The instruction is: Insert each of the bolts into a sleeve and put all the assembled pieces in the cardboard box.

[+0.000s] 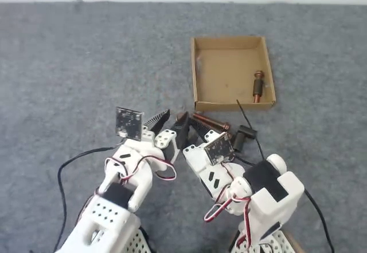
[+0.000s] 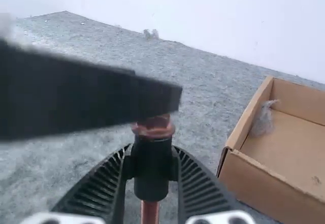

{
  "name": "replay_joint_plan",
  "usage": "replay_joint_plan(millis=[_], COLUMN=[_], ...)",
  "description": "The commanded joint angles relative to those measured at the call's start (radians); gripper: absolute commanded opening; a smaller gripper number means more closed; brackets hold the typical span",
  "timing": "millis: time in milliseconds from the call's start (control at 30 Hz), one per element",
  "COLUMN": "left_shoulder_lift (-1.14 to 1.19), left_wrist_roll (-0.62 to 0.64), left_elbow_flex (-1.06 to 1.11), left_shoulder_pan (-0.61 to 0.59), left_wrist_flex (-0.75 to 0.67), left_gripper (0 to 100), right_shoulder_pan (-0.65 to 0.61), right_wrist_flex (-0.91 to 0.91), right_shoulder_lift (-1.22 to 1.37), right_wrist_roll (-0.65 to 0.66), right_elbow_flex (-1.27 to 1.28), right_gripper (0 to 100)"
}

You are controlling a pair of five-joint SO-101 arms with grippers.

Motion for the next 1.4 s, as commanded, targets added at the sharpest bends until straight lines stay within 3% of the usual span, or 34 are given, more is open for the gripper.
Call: replay_joint_plan(millis=[0, 233, 533, 900, 1033, 1367], left_shoulder_lift=[-0.256, -0.588, -0.512, -0.512, -0.508, -0.508], left_wrist_roll=[0.061, 0.064, 0.061, 0.057, -0.021, -0.041], left_elbow_flex=[-0.002, -0.002, -0.001, -0.001, -0.001, -0.001], left_shoulder_pan=[-0.023, -0.051, -0.222, -0.474, -0.488, -0.491], left_wrist_flex=[0.184, 0.485, 0.508, 0.749, 0.75, 0.755], left_gripper=[16, 15, 15, 14, 1, 1], right_shoulder_pan=[0.013, 0.013, 0.025, 0.039, 0.041, 0.165], right_wrist_flex=[0.012, 0.007, 0.004, 0.004, 0.004, 0.067], right_shoulder_lift=[-0.064, -0.064, -0.065, -0.065, -0.065, -0.199], right_wrist_roll=[0.009, 0.009, 0.009, 0.009, 0.011, 0.006], right_elbow_flex=[-0.017, -0.017, -0.012, -0.015, -0.015, 0.006], right_gripper=[0.6, 0.6, 0.6, 0.6, 0.6, 0.6])
